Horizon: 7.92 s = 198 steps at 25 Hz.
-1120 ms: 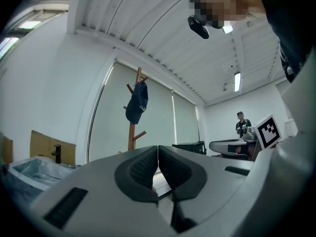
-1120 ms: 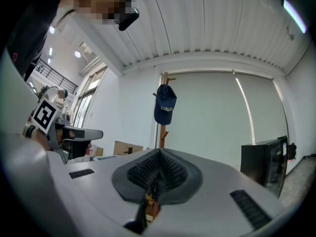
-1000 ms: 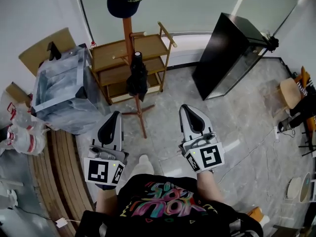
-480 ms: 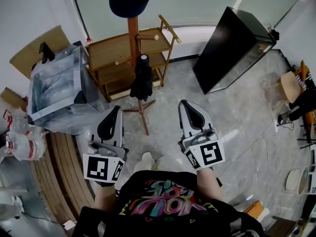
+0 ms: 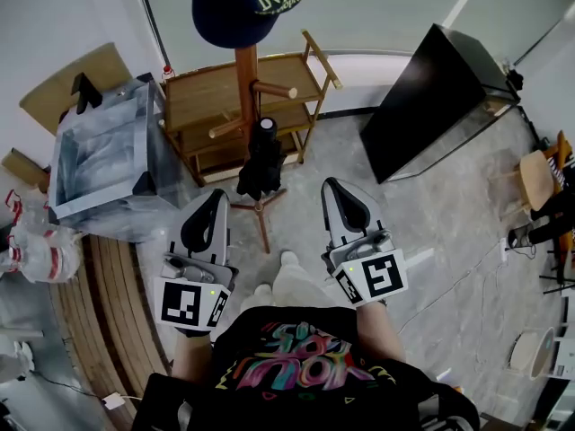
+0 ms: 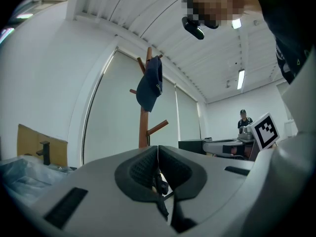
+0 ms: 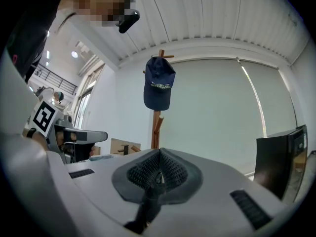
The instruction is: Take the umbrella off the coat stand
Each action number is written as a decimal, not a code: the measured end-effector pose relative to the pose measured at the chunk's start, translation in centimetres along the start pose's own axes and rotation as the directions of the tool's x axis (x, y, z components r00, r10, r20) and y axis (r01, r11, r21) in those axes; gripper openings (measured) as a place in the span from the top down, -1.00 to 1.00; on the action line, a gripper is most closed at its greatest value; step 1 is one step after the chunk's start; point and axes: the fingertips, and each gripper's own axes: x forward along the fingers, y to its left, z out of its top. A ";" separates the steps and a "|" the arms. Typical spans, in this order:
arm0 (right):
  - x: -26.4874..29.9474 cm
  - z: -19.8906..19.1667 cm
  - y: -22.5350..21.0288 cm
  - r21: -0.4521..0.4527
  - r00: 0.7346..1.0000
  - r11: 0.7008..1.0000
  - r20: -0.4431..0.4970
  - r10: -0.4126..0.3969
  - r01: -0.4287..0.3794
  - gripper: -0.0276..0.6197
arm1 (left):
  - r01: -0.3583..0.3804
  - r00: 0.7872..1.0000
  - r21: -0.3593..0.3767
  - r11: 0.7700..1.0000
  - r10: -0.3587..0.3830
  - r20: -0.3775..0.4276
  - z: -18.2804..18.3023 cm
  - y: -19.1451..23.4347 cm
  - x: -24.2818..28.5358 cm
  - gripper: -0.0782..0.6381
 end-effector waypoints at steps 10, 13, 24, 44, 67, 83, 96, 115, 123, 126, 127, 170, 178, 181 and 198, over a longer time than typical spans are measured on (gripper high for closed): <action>7.3 0.8 -6.0 -0.024 0.986 0.986 0.031 0.163 -0.163 0.87 | -0.124 0.992 0.019 0.992 0.124 0.038 0.9 0.5 7.6 0.71; 8.8 0.6 -6.8 -0.027 0.977 0.977 0.035 0.211 -0.210 0.87 | -0.171 0.985 0.019 0.985 0.170 0.040 0.6 0.8 8.4 0.71; 11.0 -0.2 -6.1 0.001 0.962 0.963 0.027 0.270 -0.270 0.87 | -0.197 0.980 0.022 0.980 0.197 0.006 0.2 1.5 9.2 0.71; 11.4 -1.6 -6.4 0.095 0.938 0.933 0.037 0.345 -0.347 0.56 | -0.062 0.997 -0.072 0.995 0.058 -0.049 -4.5 1.2 10.2 0.41; 14.5 -5.8 -1.9 0.149 0.785 0.776 0.000 0.619 -0.612 0.12 | 0.102 0.967 -0.084 0.991 -0.119 -0.226 -13.6 0.4 13.4 -0.02; 17.0 -8.3 0.7 0.132 0.713 0.710 -0.031 0.701 -0.692 0.24 | 0.143 0.942 -0.087 0.986 -0.163 -0.294 -16.8 0.2 15.5 -0.02; 17.4 -8.4 0.6 0.188 0.666 0.656 -0.013 0.746 -0.731 0.28 | 0.133 0.936 -0.093 0.987 -0.156 -0.315 -17.0 0.8 15.9 0.16; 17.1 -6.4 0.5 0.159 0.655 0.644 0.021 0.755 -0.748 0.27 | 0.146 0.944 -0.096 0.985 -0.168 -0.284 -15.0 0.7 15.6 0.31; 16.5 -4.9 0.6 0.147 0.661 0.649 0.043 0.749 -0.746 0.27 | 0.165 0.944 -0.083 0.983 -0.182 -0.276 -13.6 0.4 15.2 0.32; 16.2 -4.3 0.6 0.135 0.663 0.652 0.050 0.747 -0.746 0.27 | 0.172 0.944 -0.076 0.982 -0.186 -0.272 -12.9 0.2 15.1 0.33; 16.1 -4.0 0.6 0.129 0.663 0.654 0.051 0.746 -0.746 0.27 | 0.174 0.945 -0.071 0.982 -0.187 -0.270 -12.7 0.1 15.1 0.33; 7.6 4.7 -2.1 0.008 0.753 0.762 0.168 0.637 -0.647 0.27 | 0.339 0.913 -0.016 0.941 -0.333 -0.237 -4.4 -8.1 13.8 0.33; 6.2 5.3 -3.2 0.011 0.783 0.794 0.174 0.598 -0.608 0.28 | 0.389 0.893 -0.024 0.921 -0.384 -0.235 -3.9 -9.8 14.1 0.33; 5.9 5.4 -3.7 0.011 0.794 0.805 0.173 0.582 -0.593 0.28 | 0.412 0.883 -0.028 0.911 -0.406 -0.234 -3.9 -10.3 14.3 0.33; 3.1 4.2 -7.2 0.015 0.884 0.893 0.146 0.444 -0.451 0.28 | 0.571 0.786 -0.096 0.815 -0.577 -0.220 -5.2 -14.7 15.6 0.33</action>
